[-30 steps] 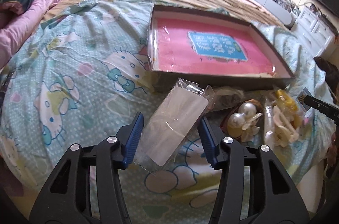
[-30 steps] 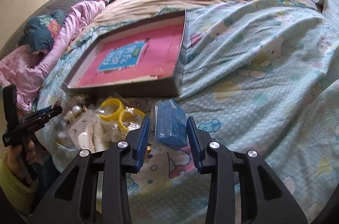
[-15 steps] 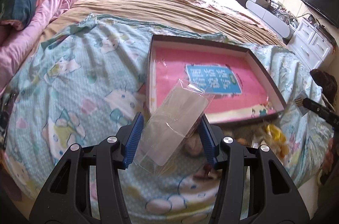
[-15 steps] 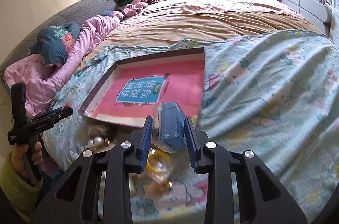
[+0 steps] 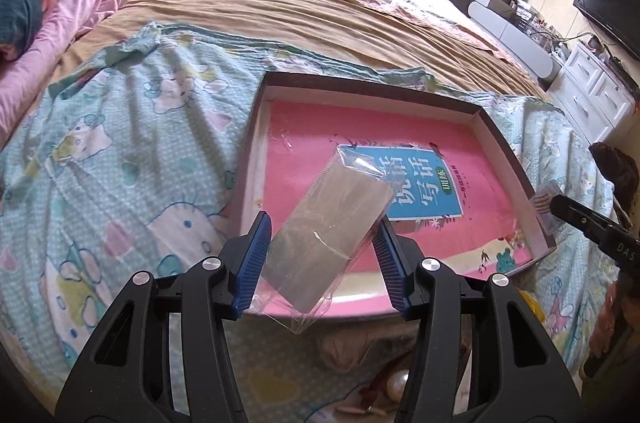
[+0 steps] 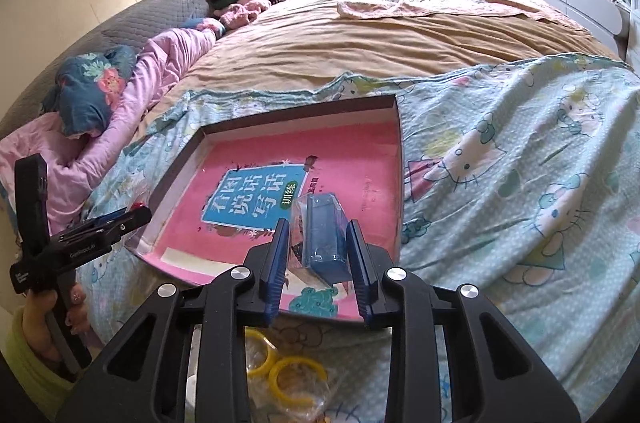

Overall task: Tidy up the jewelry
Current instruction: 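Lower the clear packet into the tray with the left tool while the right drops the blue box in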

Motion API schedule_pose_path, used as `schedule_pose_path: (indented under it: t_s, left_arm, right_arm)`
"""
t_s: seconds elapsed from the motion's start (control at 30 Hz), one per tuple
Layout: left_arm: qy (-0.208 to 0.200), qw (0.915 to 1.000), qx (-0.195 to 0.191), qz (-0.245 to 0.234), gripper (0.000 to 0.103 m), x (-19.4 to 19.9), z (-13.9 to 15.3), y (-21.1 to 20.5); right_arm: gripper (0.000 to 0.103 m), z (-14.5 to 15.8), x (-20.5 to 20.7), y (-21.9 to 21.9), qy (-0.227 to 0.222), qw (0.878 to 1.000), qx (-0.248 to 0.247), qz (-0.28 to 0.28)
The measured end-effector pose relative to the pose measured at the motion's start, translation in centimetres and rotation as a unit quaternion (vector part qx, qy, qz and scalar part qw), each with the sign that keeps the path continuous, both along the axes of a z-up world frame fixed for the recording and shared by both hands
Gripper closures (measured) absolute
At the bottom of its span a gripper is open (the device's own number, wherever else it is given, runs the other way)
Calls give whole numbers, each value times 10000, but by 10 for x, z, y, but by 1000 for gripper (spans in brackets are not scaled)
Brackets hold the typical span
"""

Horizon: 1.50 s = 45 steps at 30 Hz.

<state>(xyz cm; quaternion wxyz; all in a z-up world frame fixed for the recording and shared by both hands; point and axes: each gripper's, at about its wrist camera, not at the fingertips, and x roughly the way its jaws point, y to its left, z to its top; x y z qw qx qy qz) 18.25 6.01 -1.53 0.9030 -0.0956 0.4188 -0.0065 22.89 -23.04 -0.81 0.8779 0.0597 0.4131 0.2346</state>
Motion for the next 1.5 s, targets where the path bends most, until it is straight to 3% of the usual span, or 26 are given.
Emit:
schedule_pose_path:
  t_s: [0.6, 0.77, 0.83, 0.97, 1.03, 1.17, 1.33, 1.5]
  left_arm:
    - [128, 9995, 188, -241, 58, 9, -22, -11]
    - [111, 9994, 201, -248, 58, 8, -21, -11]
    - [104, 9994, 244, -236, 58, 8, -20, -12]
    - [117, 9994, 264, -198, 57, 6, -18, -10]
    - [102, 9994, 284, -165, 45, 3, -14, -10]
    - [43, 9994, 310, -113, 42, -1, -7, -8]
    - [-34, 9995, 327, -13, 25, -10, 6, -6]
    - [-211, 9992, 348, 61, 11, -23, 26, -4]
  right_arm:
    - [73, -35, 10, 14, 350, 9989, -258, -182]
    - [58, -31, 4, 11, 285, 9992, -237, -172]
    - [43, -26, 0, 10, 182, 9991, -327, -222]
    - [38, -15, -6, 3, 38, 9992, -274, -279]
    - [31, -10, -9, -1, -21, 9991, -265, -325]
    - [25, -1, -16, -10, -109, 9990, -207, -388]
    - [16, 15, -27, -18, -280, 9987, -118, -417]
    - [15, 33, -40, -24, -476, 9981, -72, -380]
